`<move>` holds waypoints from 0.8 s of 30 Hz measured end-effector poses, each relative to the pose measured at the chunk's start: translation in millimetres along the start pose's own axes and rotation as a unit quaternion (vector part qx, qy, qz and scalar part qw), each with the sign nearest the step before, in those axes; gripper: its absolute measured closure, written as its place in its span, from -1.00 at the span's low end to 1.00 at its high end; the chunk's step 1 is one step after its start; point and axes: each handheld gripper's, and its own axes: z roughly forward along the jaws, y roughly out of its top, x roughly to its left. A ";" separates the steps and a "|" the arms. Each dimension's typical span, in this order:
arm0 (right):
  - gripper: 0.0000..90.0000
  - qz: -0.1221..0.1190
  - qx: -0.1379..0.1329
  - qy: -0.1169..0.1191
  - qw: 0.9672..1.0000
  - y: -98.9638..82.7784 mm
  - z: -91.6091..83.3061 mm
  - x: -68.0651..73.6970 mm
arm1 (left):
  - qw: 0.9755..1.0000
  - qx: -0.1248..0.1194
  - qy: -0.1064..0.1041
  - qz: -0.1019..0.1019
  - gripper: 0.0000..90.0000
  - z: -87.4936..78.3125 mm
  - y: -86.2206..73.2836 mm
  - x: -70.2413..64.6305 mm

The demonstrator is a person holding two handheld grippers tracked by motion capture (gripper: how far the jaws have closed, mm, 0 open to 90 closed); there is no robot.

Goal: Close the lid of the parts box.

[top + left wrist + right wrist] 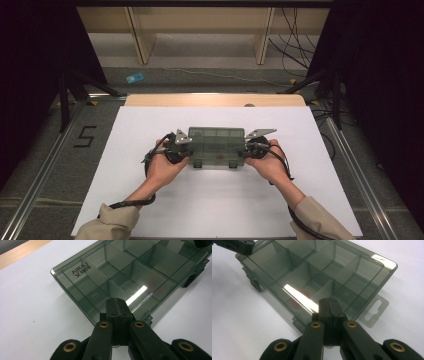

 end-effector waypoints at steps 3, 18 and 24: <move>1.00 -0.013 -0.010 -0.005 1.000 -1.7 1.0 -2.6 | 1.000 0.000 0.001 0.005 1.00 -0.2 -0.4 -0.1; 0.64 -0.020 -0.011 0.010 1.000 -4.9 -5.8 -4.8 | 1.000 -0.026 0.012 -0.008 0.56 -0.8 -3.2 -1.0; 0.30 -0.015 -0.035 0.013 0.999 -7.6 -8.7 -7.4 | 0.999 -0.029 0.010 -0.011 0.25 -5.0 -6.4 2.2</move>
